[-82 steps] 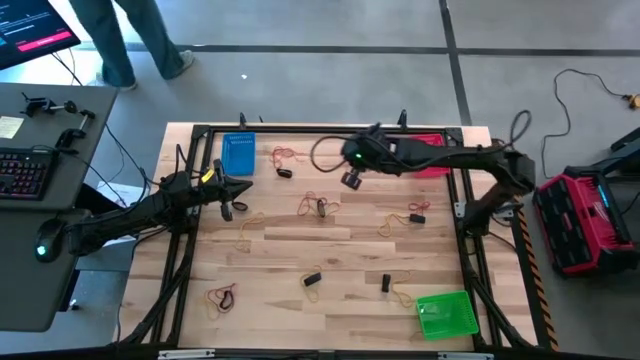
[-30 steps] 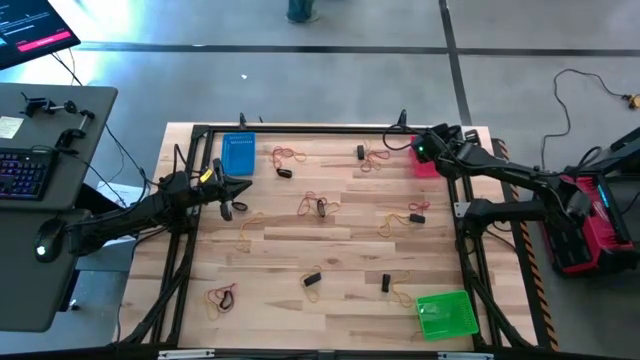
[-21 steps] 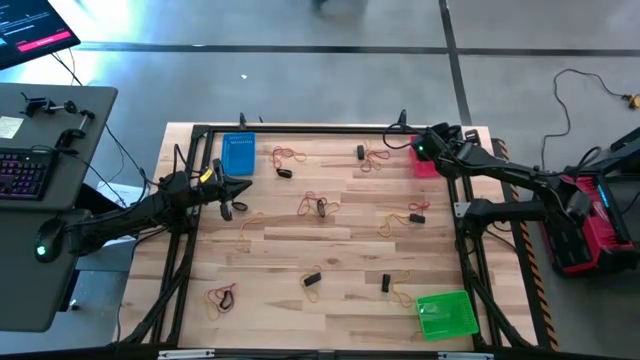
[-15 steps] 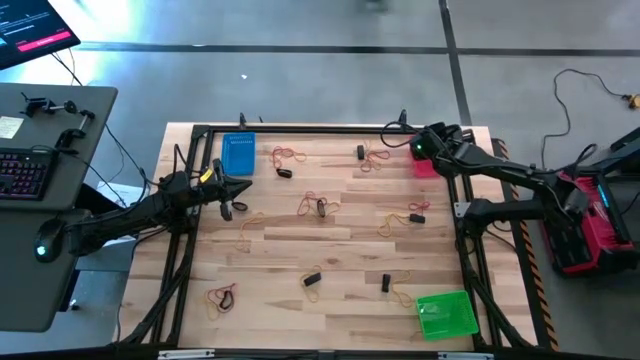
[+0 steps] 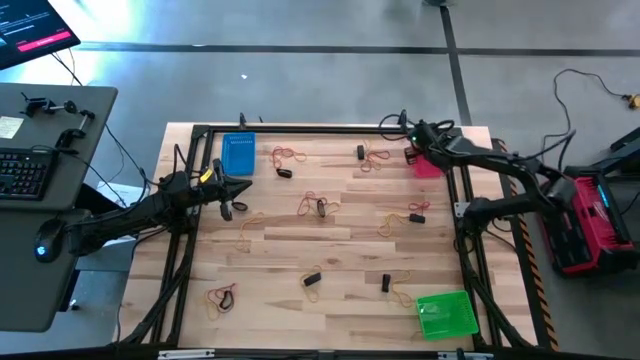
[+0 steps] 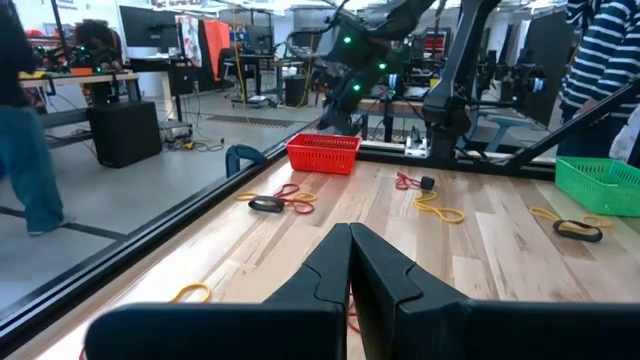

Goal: Sort rubber bands into baskets
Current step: Put the red rubber band into the red bin

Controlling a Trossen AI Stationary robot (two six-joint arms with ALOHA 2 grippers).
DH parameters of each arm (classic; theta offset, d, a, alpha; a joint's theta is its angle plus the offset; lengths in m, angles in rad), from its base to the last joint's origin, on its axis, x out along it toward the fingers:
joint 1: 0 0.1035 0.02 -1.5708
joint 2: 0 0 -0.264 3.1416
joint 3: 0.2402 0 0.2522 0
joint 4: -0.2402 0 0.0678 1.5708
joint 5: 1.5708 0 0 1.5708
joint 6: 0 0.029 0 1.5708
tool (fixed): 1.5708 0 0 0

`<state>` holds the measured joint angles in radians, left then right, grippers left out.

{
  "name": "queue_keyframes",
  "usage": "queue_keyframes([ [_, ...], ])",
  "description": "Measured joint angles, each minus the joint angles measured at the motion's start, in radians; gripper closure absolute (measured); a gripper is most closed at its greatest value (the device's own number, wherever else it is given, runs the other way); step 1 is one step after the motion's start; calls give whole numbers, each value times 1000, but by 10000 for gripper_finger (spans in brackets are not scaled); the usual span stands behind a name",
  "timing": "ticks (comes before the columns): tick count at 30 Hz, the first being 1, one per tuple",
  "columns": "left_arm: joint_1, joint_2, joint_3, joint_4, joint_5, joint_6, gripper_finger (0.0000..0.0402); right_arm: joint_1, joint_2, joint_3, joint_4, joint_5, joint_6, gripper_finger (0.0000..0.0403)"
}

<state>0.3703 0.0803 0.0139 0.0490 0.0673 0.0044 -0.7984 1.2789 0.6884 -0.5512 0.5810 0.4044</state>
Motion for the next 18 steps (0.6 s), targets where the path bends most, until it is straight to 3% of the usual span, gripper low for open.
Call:
queue_keyframes([
  [6, 0, 0, 0, 0, 0, 0, 401, -68, 55, 0, 22, -110, 28, 403],
  [18, 0, 0, 0, 0, 0, 0, 402, -105, 132, 3, 87, -172, 37, 403],
])
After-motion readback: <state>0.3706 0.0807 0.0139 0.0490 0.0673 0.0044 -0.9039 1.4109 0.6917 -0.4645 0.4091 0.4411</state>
